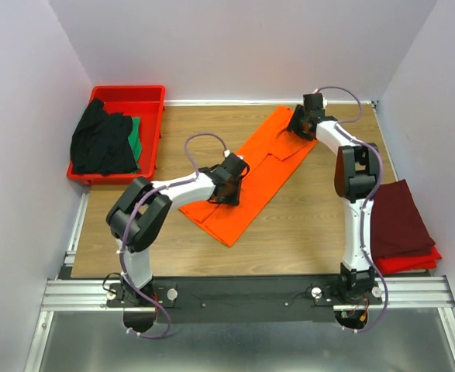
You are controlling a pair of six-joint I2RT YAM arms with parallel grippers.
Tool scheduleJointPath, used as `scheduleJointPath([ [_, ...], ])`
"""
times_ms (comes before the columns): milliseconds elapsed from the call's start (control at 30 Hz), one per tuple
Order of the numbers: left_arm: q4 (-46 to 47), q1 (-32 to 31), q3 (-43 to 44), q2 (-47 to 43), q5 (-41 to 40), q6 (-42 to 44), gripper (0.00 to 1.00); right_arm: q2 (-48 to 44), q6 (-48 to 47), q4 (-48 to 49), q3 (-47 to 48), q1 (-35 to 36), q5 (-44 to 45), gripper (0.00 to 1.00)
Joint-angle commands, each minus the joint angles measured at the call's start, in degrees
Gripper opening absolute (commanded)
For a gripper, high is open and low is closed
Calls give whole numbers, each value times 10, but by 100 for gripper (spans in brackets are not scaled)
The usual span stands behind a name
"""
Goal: Fold and stack the t-shirts
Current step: Fold the tshirt
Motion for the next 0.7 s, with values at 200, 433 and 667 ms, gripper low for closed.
scheduleJointPath([
  [200, 45, -22, 137, 132, 133, -39, 39, 168, -80, -7, 255, -2, -82, 78],
  [433, 74, -38, 219, 204, 211, -56, 40, 185, -71, -7, 298, -2, -108, 85],
  [667, 69, -67, 179, 183, 205, -56, 39, 134, -83, -7, 262, -1, -100, 89],
])
